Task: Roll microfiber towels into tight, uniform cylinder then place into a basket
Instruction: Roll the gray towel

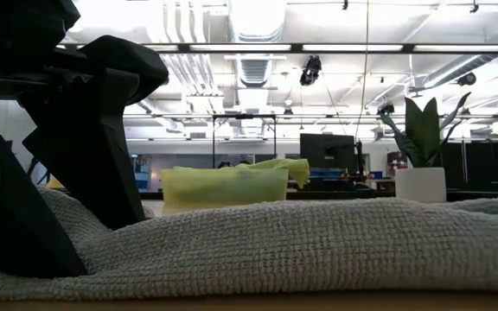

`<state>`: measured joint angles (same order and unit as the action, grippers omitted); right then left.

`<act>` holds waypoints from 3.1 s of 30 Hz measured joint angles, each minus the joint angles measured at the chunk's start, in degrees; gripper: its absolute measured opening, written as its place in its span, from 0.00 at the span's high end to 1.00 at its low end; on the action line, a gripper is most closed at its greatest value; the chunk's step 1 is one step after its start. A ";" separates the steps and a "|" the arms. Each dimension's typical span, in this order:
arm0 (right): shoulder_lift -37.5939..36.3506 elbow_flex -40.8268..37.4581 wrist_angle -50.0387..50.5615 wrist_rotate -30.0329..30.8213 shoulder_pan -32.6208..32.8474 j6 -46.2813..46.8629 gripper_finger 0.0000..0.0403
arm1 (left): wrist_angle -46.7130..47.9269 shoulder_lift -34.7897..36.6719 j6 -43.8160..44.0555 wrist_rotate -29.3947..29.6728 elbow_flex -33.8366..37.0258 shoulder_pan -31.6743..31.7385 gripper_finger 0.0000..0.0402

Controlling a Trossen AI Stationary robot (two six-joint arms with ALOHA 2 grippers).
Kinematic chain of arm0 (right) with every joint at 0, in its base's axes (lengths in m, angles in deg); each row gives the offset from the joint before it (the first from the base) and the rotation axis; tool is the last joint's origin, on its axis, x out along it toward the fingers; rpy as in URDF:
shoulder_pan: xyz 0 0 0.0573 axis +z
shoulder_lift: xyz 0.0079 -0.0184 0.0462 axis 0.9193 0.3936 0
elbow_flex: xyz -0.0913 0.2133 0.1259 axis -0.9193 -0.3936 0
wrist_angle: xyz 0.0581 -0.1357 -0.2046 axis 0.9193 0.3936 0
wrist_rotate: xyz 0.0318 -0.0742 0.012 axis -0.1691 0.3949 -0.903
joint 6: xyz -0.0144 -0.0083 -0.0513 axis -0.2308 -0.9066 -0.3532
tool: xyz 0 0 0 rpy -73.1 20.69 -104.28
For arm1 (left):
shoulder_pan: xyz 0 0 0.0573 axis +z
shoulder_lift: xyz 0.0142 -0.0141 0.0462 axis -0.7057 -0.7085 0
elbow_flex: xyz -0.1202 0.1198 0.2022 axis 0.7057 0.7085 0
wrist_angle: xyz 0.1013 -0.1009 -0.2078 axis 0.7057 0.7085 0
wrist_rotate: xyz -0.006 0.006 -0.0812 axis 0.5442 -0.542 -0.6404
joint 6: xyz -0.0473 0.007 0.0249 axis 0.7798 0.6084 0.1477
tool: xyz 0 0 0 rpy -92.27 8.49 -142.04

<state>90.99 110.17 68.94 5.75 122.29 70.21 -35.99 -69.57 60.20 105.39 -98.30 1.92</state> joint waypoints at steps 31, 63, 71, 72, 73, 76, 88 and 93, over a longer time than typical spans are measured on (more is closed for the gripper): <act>-2.93 -0.57 0.74 -18.72 -6.37 3.87 0.98 | 5.27 4.32 -1.36 -1.68 -0.72 -3.13 0.62; -4.07 -0.80 -0.75 -13.58 -6.26 4.06 0.85 | -10.82 2.36 -25.42 1.92 3.30 -3.04 0.75; -4.07 -0.78 -1.15 -13.56 -6.26 4.06 0.85 | -1.41 2.36 -14.27 3.61 -0.21 -2.32 0.72; -4.08 -0.78 -1.15 -13.56 -6.26 4.06 0.85 | 1.13 2.36 -12.50 2.60 -1.27 -2.21 0.72; -4.09 -0.78 -1.15 -13.54 -6.26 4.06 0.85 | 4.25 2.36 -10.82 1.82 -2.58 -2.12 0.71; -4.09 -0.78 -1.17 -13.49 -6.30 4.06 0.85 | 12.52 2.36 -6.04 -0.83 -7.52 -1.90 0.70; -4.25 -1.27 -1.75 -13.32 -6.24 4.24 0.85 | 21.34 1.39 -3.58 -13.72 -23.97 -1.48 0.85; -4.35 -1.92 -2.13 -13.15 -6.28 4.22 0.85 | 24.44 -3.10 0.55 -13.99 -23.37 -1.71 0.95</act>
<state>86.65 108.26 66.81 -7.40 116.01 74.42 -11.55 -72.67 60.75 91.41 -121.67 0.22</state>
